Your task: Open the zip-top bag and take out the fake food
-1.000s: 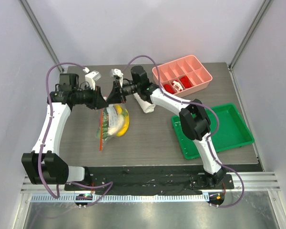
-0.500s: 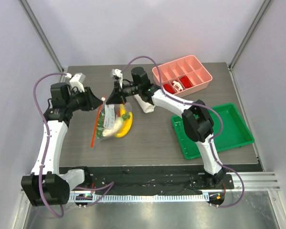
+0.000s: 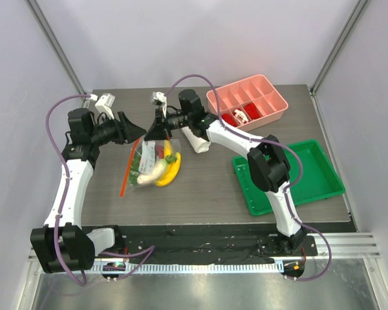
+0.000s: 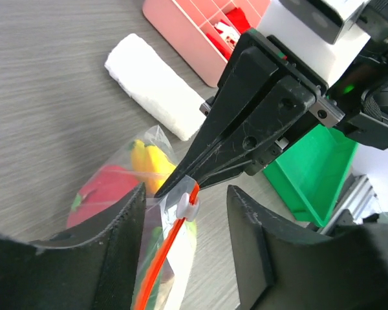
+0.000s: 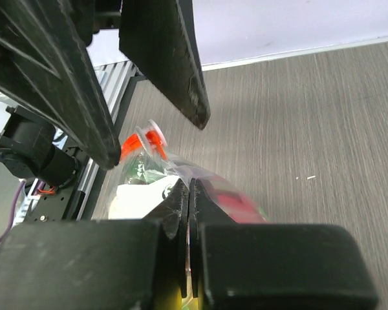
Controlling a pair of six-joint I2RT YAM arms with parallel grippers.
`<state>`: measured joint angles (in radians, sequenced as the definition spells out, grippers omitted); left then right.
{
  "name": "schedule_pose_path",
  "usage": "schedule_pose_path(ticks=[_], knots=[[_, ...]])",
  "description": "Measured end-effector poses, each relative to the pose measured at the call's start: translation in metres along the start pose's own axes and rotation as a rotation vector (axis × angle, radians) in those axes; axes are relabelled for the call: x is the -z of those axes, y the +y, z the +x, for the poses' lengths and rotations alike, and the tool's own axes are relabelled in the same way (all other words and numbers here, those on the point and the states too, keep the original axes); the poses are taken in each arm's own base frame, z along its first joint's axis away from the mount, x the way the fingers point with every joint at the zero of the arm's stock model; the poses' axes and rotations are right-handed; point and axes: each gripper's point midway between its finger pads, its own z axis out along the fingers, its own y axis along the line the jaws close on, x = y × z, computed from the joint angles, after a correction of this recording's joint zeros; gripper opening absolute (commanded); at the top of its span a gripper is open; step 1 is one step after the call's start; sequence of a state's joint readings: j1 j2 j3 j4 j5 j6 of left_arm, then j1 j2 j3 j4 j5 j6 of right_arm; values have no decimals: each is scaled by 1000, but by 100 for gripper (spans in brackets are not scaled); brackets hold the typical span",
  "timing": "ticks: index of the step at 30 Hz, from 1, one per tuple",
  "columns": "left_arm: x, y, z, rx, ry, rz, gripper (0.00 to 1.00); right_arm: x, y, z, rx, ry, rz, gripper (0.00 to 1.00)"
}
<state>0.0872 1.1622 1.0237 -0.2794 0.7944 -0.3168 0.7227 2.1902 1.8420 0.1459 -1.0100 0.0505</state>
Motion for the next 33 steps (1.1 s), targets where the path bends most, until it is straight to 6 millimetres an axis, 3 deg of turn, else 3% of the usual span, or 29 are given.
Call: schedule_pose_path(ticks=[1, 5, 13, 17, 19, 21, 24, 29, 33], knots=[[0, 0, 2, 3, 3, 5, 43, 0, 0, 0, -4, 0, -1, 1], [-1, -1, 6, 7, 15, 21, 38, 0, 2, 0, -14, -1, -6, 1], [-1, -4, 8, -5, 21, 41, 36, 0, 5, -6, -46, -19, -20, 1], [-1, -3, 10, -18, 27, 42, 17, 1, 5, -9, -46, -30, -24, 1], [-1, -1, 11, -23, 30, 37, 0, 1, 5, -8, -55, -29, -29, 1], [-1, 0, 12, -32, 34, 34, 0, 1, 5, -8, -58, -30, -31, 4], [0, 1, 13, -37, 39, 27, 0, 1, 6, -8, -66, -29, -32, 31], [1, 3, 16, -55, 57, 16, 0, 0, 5, -21, -34, -48, -40, 32], [2, 2, 13, -68, 54, 17, 0, -3, 4, -28, -15, -60, -56, 20]])
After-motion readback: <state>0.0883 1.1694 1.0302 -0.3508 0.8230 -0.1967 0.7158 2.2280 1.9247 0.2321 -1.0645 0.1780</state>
